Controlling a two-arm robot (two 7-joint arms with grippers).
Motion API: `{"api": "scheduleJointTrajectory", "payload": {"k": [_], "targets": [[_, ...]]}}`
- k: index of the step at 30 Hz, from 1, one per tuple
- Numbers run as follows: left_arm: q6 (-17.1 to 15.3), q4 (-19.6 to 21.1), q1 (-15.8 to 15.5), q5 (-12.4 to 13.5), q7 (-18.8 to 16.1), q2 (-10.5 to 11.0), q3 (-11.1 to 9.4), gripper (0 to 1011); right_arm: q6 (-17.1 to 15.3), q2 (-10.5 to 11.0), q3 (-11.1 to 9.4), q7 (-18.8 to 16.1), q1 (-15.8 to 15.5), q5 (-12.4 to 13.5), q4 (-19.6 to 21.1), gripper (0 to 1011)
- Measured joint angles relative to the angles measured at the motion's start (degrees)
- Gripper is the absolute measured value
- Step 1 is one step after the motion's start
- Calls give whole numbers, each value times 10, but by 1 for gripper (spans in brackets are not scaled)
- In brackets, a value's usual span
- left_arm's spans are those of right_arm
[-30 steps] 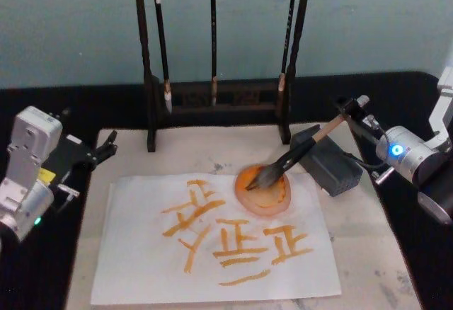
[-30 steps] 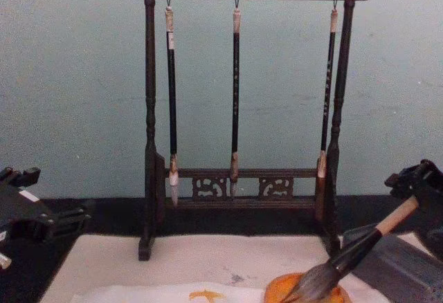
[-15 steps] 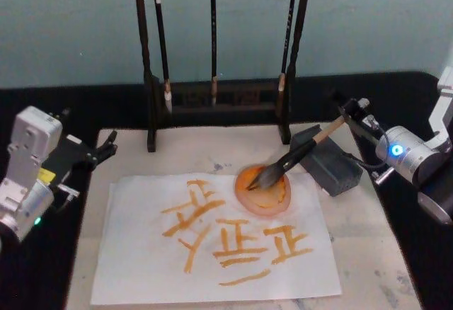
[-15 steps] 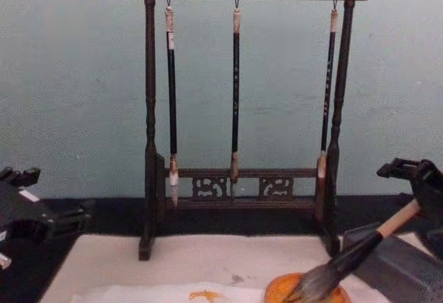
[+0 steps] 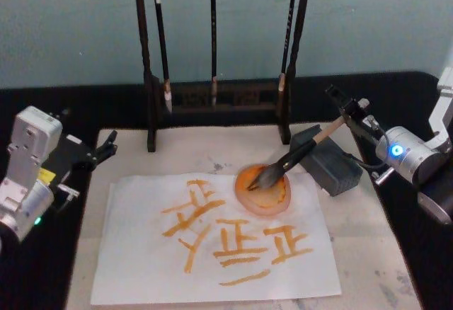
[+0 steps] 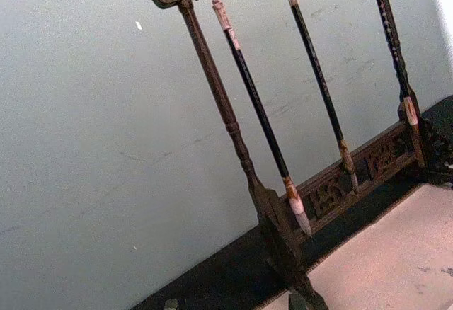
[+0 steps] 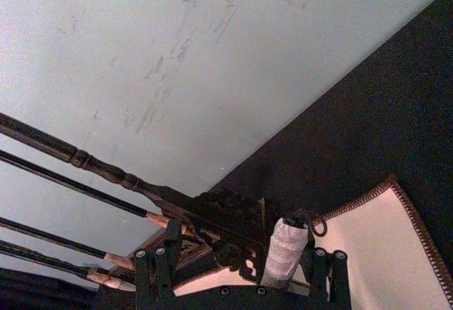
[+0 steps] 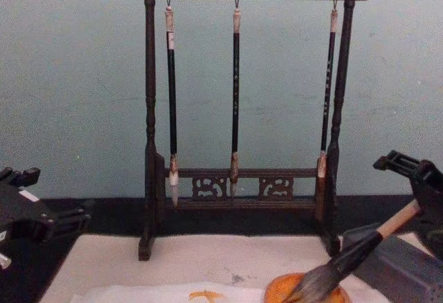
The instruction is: Pick up the brush from the inkstone, write on the paper, then place the brush back to its original position.
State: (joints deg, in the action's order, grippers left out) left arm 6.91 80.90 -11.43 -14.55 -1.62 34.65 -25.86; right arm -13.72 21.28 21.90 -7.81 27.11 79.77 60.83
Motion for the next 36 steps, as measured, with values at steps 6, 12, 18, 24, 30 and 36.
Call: {"api": "scheduleJointTrajectory", "payload": {"k": [6, 12, 18, 24, 30, 36], "targets": [[0, 0, 0, 0, 0, 0, 0, 1010, 0, 5, 4, -6, -2, 4, 3, 1000], [0, 0, 0, 0, 0, 0, 0, 1010, -7, 18, 6, -3, -12, 17, 19, 1000], [0, 0, 0, 0, 0, 0, 0, 1010, -16, 39, 6, 6, -30, 37, 45, 1000], [0, 0, 0, 0, 0, 0, 0, 1010, -26, 69, 5, 4, -56, 57, 82, 1000], [0, 0, 0, 0, 0, 0, 0, 1010, -25, 95, 3, 0, -82, 72, 122, 1000], [0, 0, 0, 0, 0, 0, 0, 1010, -13, 120, 0, -1, -107, 84, 162, 1000]]}}
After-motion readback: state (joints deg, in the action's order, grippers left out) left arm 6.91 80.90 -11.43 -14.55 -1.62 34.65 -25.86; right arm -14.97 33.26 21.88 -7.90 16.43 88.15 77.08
